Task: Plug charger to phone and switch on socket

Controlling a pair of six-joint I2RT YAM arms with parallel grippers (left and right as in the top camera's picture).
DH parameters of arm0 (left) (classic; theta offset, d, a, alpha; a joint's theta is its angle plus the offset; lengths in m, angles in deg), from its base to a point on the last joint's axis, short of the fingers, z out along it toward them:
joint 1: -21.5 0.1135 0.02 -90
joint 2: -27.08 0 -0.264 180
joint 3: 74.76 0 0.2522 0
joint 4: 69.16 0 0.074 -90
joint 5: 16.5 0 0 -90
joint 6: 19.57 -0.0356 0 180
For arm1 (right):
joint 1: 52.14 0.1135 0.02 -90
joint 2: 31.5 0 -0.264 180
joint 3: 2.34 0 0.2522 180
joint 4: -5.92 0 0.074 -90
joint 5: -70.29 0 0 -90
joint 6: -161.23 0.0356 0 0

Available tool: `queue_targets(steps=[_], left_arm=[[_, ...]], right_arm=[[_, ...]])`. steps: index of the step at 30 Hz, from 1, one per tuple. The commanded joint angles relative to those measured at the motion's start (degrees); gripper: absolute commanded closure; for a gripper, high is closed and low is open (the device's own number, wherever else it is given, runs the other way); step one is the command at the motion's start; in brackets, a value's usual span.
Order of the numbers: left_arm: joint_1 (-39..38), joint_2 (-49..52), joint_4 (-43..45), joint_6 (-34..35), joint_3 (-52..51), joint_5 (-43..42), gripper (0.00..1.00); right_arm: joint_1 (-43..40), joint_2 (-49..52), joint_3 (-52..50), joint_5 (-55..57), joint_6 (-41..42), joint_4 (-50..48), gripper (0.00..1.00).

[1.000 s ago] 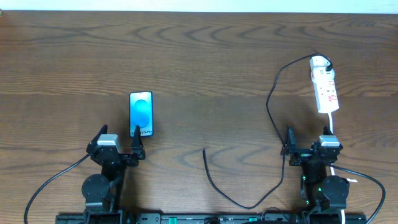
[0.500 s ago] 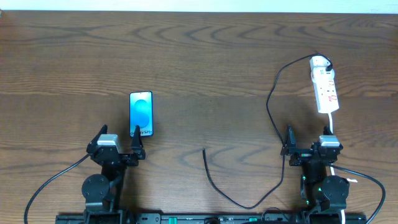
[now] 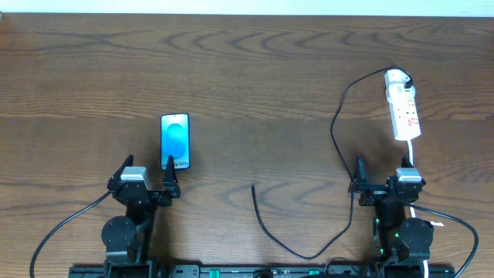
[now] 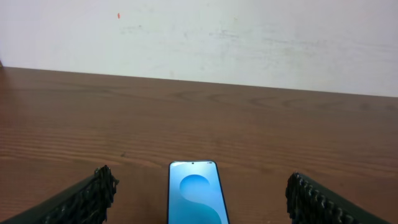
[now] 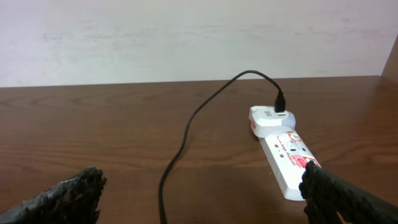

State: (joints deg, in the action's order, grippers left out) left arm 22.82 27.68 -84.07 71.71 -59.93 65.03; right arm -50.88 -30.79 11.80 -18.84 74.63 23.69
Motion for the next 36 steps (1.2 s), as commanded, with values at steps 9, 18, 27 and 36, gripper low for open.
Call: queue_targets(steps=[9,18,27,36], left_arm=[[-0.22,-0.33,-2.21,-0.15,-0.83,-1.31,0.10],[-0.22,-0.33,-2.16,-0.15,-0.83,-1.33,0.10],[-0.22,-0.33,-1.62,-0.13,-0.83,-1.36,0.10],[-0.22,-0.33,-1.55,-0.17,-0.83,-1.36,0.10]], right_arm=[[0.33,-0.42,-0.07,-0.11,-0.68,0.26,0.01],[0.33,-0.42,-0.07,-0.11,-0.68,0.26,0.01],[0.33,-0.42,-0.07,-0.11,-0.68,0.26,0.01],[0.33,-0.42,-0.07,-0.11,-0.68,0.26,0.01]])
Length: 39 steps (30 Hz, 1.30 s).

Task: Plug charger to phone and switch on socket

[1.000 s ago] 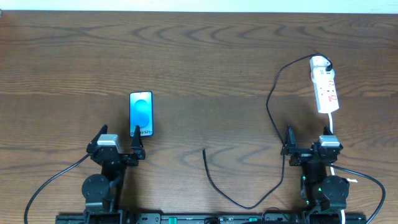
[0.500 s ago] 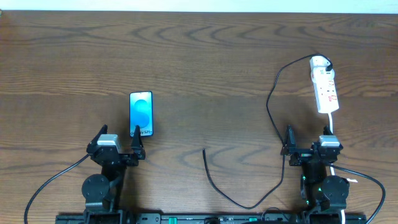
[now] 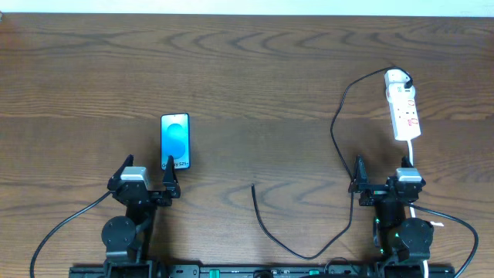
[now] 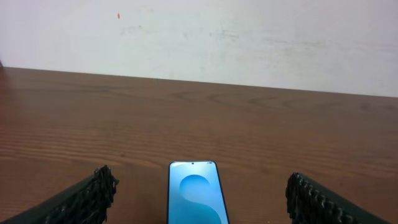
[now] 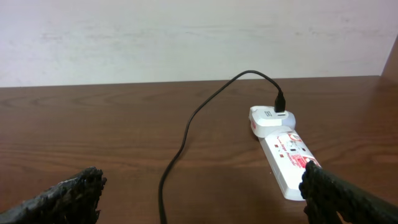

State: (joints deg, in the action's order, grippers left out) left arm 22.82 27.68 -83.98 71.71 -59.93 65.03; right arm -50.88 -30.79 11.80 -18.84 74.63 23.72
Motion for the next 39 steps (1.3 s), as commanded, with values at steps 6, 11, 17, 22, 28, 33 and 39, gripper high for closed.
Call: queue_targets(steps=[6,11,17,22,28,33,39], left_arm=[[-0.22,-0.33,-1.49,-0.20,0.04,-1.38,0.10],[-0.22,-0.31,-1.51,-0.17,1.84,-1.38,0.10],[-0.22,1.01,-1.99,-0.24,4.57,-1.62,0.10],[-0.22,5.49,-2.75,-3.08,9.27,-1.57,0.10],[-0.22,13.90,-2.75,-4.28,14.93,-1.55,0.10],[-0.22,22.75,-2.75,-4.28,19.50,-1.60,0.10],[-0.22,33.40,-2.82,-4.31,25.27,-2.32,0.10]], right_arm=[[0.33,-0.42,-0.07,-0.11,-0.68,0.24,0.01],[0.33,-0.42,-0.07,-0.11,-0.68,0.24,0.01],[0.33,-0.42,-0.07,-0.11,-0.68,0.24,0.01],[0.33,-0.42,-0.07,-0.11,-0.68,0.24,0.01],[0.33,-0.42,-0.07,-0.13,-0.68,0.24,0.01],[0.33,-0.42,-0.07,-0.11,-0.68,0.24,0.01],[0.33,-0.42,-0.07,-0.11,-0.68,0.24,0.01]])
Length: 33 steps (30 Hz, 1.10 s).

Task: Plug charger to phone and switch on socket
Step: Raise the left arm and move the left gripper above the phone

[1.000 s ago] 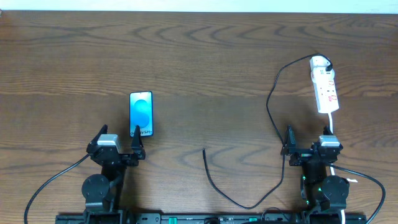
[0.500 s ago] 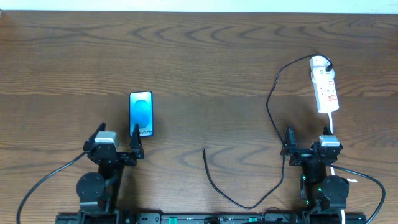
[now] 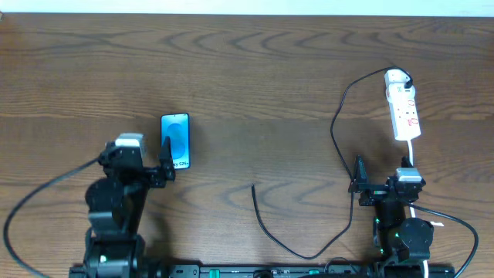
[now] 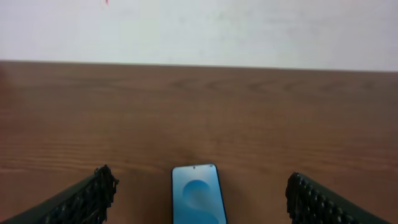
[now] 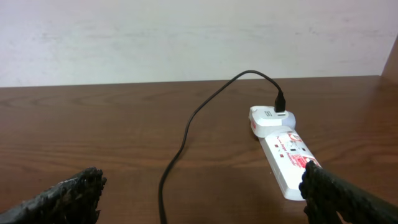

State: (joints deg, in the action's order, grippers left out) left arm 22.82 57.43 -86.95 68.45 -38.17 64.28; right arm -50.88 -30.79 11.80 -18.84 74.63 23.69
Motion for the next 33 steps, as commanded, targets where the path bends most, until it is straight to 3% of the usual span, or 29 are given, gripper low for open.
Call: queue_targets(steps=[1,11,20,33], left_arm=[[-0.24,5.05,0.15,-1.03,4.46,-2.05,0.10],[-0.24,18.23,-7.63,-2.49,19.02,-3.23,0.10],[-0.24,28.22,-21.14,-2.95,33.20,-3.23,0.10],[-0.24,40.85,-33.79,-2.95,46.66,-3.21,0.10]], right_arm=[[0.33,-0.42,-0.07,-0.11,-0.68,0.26,0.01],[0.33,-0.42,-0.07,-0.11,-0.68,0.26,0.01],[0.33,-0.42,-0.07,-0.11,-0.68,0.26,0.01],[0.33,-0.42,-0.07,-0.11,-0.68,0.26,0.01]])
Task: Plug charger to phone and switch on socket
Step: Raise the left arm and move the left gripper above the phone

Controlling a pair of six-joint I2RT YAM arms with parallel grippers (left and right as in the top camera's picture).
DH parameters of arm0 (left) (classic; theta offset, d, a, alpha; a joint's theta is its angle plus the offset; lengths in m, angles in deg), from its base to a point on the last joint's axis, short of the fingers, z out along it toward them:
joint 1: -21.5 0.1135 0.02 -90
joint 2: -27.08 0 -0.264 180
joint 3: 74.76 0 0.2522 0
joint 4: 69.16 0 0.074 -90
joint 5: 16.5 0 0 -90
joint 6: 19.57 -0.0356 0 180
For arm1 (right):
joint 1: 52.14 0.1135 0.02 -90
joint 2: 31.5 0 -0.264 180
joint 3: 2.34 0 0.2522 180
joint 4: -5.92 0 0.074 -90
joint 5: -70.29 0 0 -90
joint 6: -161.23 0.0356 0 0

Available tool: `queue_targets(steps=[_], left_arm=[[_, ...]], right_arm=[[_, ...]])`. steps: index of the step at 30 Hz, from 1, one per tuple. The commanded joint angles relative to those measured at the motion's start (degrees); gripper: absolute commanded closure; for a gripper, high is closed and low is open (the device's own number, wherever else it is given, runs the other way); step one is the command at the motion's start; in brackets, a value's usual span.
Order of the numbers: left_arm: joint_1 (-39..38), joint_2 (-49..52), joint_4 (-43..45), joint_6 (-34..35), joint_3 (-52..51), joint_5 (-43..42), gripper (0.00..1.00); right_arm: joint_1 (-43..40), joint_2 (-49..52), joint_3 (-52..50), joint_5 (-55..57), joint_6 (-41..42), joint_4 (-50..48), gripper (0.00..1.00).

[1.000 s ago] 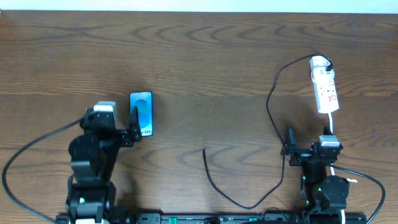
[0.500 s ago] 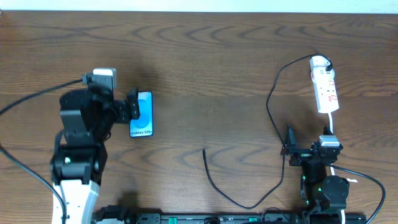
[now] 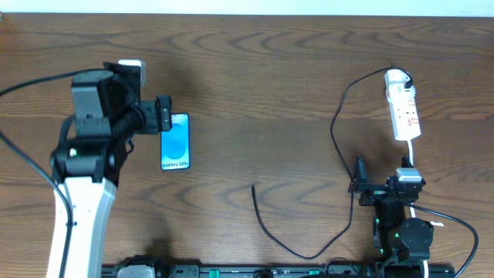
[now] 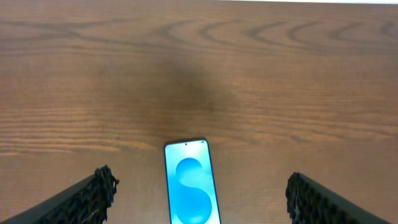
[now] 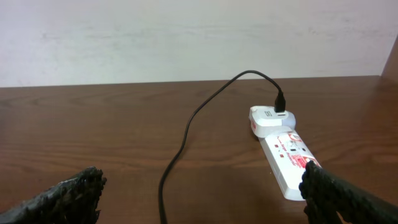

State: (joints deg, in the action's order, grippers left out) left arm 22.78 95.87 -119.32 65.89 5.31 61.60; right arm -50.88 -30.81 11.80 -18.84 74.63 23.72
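Observation:
The phone [image 3: 175, 141] lies flat on the wooden table, its blue screen up; in the left wrist view the phone [image 4: 191, 183] sits centred low between the fingers. My left gripper [image 3: 143, 116] [image 4: 200, 180] hangs open above it, touching nothing. A white power strip [image 3: 403, 108] [image 5: 286, 158] lies at the far right with a white charger adapter [image 3: 396, 77] [image 5: 272, 117] plugged in. Its black cable [image 3: 336, 131] [image 5: 186, 134] runs down and loops to a free end [image 3: 255, 188] at mid-table. My right gripper [image 3: 384, 179] [image 5: 202, 177] rests open at the near edge, short of the strip.
Bare brown wood [image 3: 255, 69] stretches between the phone and the cable. A pale wall rises behind the table's far edge [image 5: 124, 86]. Arm cables trail along the near edge beside both bases.
My left arm has risen and reached farther over the table; its camera now looks down on the phone from above. The right arm, phone, strip and cable have not moved.
Both arms sat parked at the near edge, grippers open, at the first two moments. Then the left arm had lifted a little behind the phone. Now it hangs high over the phone, still open. The right arm stayed parked throughout.

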Motion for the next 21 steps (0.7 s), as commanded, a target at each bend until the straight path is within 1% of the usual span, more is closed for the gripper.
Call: queue_targets(steps=[1,8,17,21], left_arm=[[-0.22,3.80,-2.86,-0.42,4.46,-0.55,0.10],[-0.50,11.67,-9.88,-0.42,9.55,-0.52,0.10],[-0.50,17.88,-17.22,-0.39,9.64,-0.52,0.10],[-0.50,19.12,-18.14,-0.39,9.62,-0.52,0.10]], right_arm=[[0.33,-0.39,-0.07,-0.13,-0.68,0.24,0.01],[0.33,-0.39,-0.07,-0.11,-0.68,0.24,0.01],[0.33,-0.39,-0.07,-0.11,-0.68,0.24,0.01],[0.33,-0.39,-0.07,-0.11,-0.68,0.24,0.01]])
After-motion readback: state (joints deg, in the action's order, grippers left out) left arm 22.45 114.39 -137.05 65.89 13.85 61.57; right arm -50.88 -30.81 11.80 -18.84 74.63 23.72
